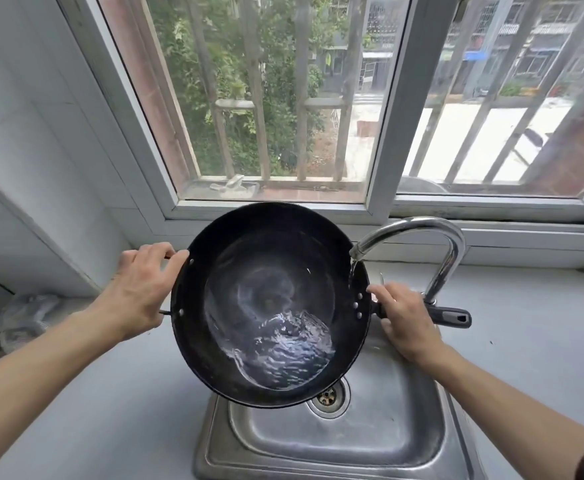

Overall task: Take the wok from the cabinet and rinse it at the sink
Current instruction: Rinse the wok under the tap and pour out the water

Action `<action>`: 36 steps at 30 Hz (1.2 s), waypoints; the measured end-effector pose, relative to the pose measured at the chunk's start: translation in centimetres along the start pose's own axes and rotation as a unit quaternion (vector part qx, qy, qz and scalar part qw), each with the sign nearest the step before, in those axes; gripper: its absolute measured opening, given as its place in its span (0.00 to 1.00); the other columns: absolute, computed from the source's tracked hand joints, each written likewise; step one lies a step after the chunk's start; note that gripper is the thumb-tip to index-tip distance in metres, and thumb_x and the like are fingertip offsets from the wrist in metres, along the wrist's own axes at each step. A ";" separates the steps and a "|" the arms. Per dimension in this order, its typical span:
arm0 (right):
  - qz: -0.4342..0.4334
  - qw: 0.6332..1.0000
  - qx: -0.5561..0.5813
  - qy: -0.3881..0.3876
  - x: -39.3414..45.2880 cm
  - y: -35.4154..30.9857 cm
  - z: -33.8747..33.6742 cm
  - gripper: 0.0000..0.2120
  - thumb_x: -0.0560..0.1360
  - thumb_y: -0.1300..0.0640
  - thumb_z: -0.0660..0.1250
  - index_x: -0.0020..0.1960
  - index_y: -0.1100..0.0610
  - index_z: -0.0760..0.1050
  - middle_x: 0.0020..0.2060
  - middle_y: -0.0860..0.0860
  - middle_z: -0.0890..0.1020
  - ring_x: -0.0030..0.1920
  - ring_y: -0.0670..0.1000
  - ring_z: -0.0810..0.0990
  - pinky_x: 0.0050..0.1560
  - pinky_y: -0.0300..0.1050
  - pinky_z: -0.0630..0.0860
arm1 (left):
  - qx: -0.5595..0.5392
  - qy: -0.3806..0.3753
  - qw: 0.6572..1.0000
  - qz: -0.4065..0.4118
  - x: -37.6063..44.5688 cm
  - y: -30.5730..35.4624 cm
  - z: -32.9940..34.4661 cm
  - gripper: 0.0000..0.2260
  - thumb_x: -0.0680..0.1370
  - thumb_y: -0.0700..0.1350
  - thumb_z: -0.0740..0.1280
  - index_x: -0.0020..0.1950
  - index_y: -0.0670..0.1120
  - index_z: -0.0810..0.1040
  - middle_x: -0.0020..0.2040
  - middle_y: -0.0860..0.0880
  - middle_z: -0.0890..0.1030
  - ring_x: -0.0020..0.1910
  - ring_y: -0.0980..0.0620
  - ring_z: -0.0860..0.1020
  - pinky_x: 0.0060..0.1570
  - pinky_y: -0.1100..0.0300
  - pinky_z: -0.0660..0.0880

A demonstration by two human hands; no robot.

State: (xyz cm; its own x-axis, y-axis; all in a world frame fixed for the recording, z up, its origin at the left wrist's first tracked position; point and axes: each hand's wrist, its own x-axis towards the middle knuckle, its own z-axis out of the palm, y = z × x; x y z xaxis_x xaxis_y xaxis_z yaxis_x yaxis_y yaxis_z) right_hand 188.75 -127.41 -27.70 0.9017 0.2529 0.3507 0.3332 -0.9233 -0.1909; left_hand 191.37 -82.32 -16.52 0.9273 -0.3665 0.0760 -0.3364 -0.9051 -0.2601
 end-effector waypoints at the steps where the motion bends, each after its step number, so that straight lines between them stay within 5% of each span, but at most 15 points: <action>1: 0.002 1.000 0.001 0.001 0.0 -0.1 0.1 0.36 0.52 0.72 0.71 0.57 0.53 0.70 0.41 0.52 0.74 0.41 0.57 0.74 0.37 0.52 0.70 | -0.005 0.011 1.000 -0.002 0.0 0.0 0.1 0.50 0.45 0.35 0.77 0.68 0.44 0.68 0.55 0.44 0.70 0.50 0.41 0.72 0.49 0.47 0.66; 13: 0.001 1.000 -0.002 -0.001 1.0 -1.0 0.4 0.37 0.51 0.71 0.76 0.56 0.52 0.69 0.42 0.51 0.76 0.40 0.57 0.75 0.37 0.47 0.66 | -0.028 0.052 0.998 -0.007 -0.1 -0.8 1.1 0.49 0.48 0.30 0.75 0.69 0.44 0.67 0.57 0.43 0.69 0.53 0.40 0.72 0.51 0.46 0.65; 25: -0.015 0.998 -0.013 -0.067 -3.0 1.8 -0.9 0.35 0.54 0.71 0.73 0.58 0.52 0.70 0.42 0.53 0.78 0.41 0.59 0.77 0.36 0.54 0.75 | -0.092 -0.053 0.994 0.013 -0.9 2.7 6.1 0.51 0.45 0.40 0.76 0.69 0.48 0.67 0.56 0.47 0.68 0.53 0.43 0.73 0.51 0.49 0.68; 36: 0.032 0.990 -0.040 -0.130 -8.3 3.2 -1.6 0.39 0.53 0.72 0.73 0.60 0.49 0.72 0.46 0.47 0.78 0.45 0.54 0.75 0.39 0.45 0.66 | -0.112 -0.129 0.984 0.048 -1.5 7.3 8.8 0.48 0.49 0.45 0.75 0.69 0.49 0.65 0.57 0.47 0.70 0.53 0.43 0.73 0.50 0.55 0.65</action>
State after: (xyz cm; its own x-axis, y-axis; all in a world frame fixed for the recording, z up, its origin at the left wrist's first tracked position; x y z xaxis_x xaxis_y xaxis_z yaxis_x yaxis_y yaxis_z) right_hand 181.90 -132.90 -29.70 0.9644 0.2485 0.0908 0.2588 -0.9573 -0.1286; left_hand 188.91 -86.50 -27.05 0.8901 -0.4128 -0.1933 -0.4263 -0.9040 -0.0324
